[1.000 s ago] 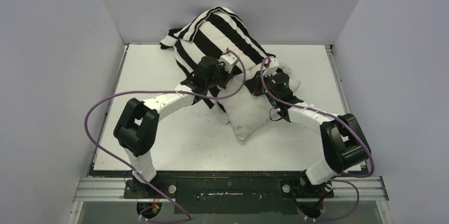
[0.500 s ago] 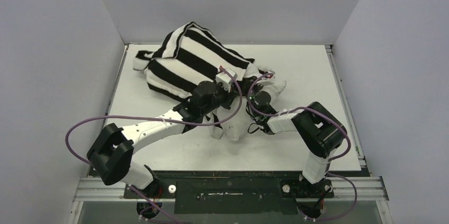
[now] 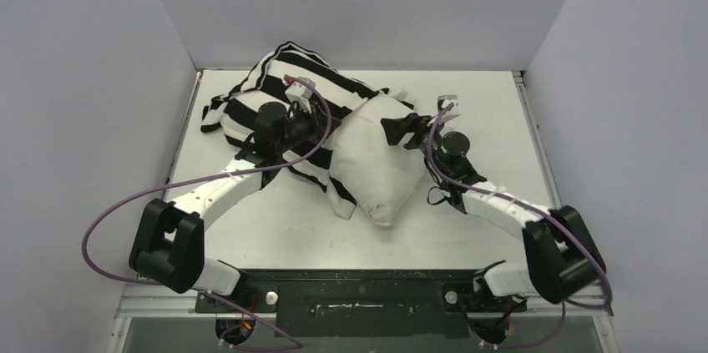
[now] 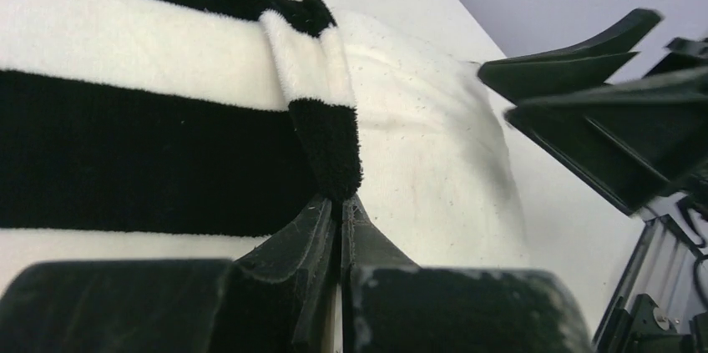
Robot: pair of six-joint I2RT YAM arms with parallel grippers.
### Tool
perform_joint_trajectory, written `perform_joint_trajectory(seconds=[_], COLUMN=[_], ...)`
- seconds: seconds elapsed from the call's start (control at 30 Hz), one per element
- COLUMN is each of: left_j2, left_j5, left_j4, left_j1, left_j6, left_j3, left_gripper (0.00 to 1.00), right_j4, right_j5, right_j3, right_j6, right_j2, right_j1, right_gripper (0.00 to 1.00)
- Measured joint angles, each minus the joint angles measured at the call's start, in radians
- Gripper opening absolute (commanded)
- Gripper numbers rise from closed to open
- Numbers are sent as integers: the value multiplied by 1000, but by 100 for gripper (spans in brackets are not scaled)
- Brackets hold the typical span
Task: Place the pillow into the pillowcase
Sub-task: Stuff the pillow into the pillowcase.
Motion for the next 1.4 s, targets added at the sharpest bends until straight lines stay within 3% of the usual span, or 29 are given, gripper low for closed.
perform_joint_trajectory(seconds=[0.1,0.2,0.37,0.53,0.57,0.6,0.67,0.7,0.73,0.77,1.0,1.2,1.4], left_j2=[-6,-8,-8,-10,-10,-10,-10,-10,-11,-11,-54,-117,-217], left_j5=[40,68,102,114,117,121,130,134,136,135,34,-163,-305], left_j4=[0,1,2,18,19,22,31,34,37,40,-35,-235,-256], left_j1=[15,26,32,33,34,36,40,43,45,47,46,-60,-89], left_j6=[-15,-35,-66,-96,-104,-115,-138,-152,-169,-187,-334,-287,-309], left_j3=[11,11,11,-7,-10,-11,-14,-14,-14,-14,-13,16,-82], left_gripper=[0,0,0,0,0,0,0,0,0,0,0,0,0], right_j4=[-186,-394,-587,-644,-642,-633,-581,-548,-513,-477,-139,186,484], right_j5=[-89,-132,-142,-84,-70,-55,-24,-13,0,13,60,109,144], right_j3=[21,122,196,199,205,211,222,232,247,264,282,281,312], right_j6=[-190,-425,-714,-902,-927,-946,-967,-971,-965,-948,-682,-377,-142], right_j2=[-153,-205,-185,-66,-18,32,137,183,222,255,372,513,686], right_j1=[8,92,250,352,362,366,366,362,357,350,328,319,316], right_gripper=[98,100,100,98,93,82,28,12,3,0,0,0,0])
